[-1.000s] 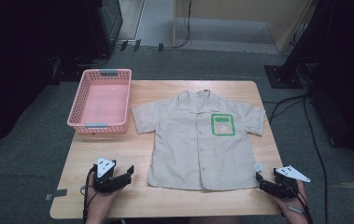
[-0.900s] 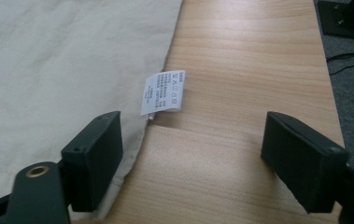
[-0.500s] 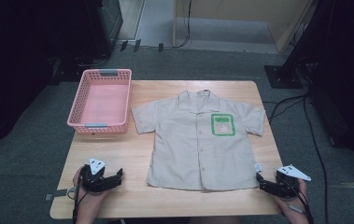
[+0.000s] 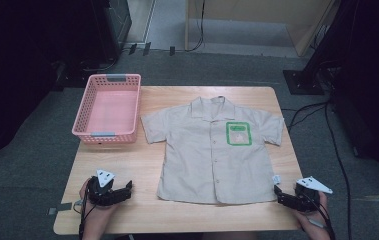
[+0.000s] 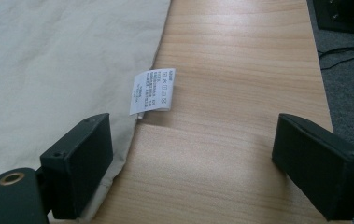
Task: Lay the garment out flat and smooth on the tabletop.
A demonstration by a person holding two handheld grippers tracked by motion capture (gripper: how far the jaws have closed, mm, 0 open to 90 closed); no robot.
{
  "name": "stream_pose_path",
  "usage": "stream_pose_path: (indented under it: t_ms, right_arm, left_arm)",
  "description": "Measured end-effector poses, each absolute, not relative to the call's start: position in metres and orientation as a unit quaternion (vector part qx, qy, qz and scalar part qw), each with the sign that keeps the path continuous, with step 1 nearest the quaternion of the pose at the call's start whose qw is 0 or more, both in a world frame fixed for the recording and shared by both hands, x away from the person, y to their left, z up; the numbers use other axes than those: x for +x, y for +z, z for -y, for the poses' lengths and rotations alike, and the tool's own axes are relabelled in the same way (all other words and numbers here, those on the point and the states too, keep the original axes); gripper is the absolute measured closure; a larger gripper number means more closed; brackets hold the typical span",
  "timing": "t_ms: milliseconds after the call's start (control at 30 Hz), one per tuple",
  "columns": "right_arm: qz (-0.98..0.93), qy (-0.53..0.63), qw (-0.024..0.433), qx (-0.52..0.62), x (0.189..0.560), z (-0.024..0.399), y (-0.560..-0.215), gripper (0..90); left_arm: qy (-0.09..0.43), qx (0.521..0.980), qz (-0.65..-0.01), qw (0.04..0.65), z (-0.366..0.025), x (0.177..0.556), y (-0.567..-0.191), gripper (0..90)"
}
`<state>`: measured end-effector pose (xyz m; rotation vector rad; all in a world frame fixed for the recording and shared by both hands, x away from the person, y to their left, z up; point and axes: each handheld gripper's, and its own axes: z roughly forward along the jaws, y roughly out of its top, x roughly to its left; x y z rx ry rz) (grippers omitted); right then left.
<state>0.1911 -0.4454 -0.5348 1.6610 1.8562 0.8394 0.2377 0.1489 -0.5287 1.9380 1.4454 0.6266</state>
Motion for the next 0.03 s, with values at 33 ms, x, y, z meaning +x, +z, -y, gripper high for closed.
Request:
stream_pose_path:
  t_ms: [33]
  right_arm:
    - [-0.683,0.309,0.254,0.611,0.1911,0.4454,-0.5349,12.3]
  left_arm:
    - [0.238,0.736,-0.549,0.316,-0.1489,0.2377,-0.5287,10.7]
